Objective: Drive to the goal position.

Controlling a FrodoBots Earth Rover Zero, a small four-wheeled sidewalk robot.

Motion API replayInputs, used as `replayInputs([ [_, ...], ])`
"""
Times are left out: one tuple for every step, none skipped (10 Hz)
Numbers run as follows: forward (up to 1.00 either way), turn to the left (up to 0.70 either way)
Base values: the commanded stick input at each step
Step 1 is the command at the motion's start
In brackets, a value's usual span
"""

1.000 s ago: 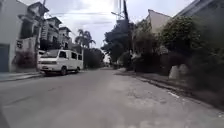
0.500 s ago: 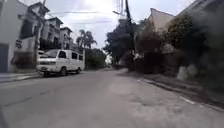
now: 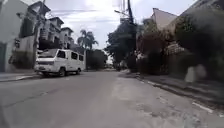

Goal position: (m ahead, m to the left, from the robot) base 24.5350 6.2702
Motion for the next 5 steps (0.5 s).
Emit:
replayInputs([
  [0.70, 0.00],
  [0.70, 0.00],
  [0.70, 0.00],
  [0.70, 0.00],
  [0.70, 0.00],
])
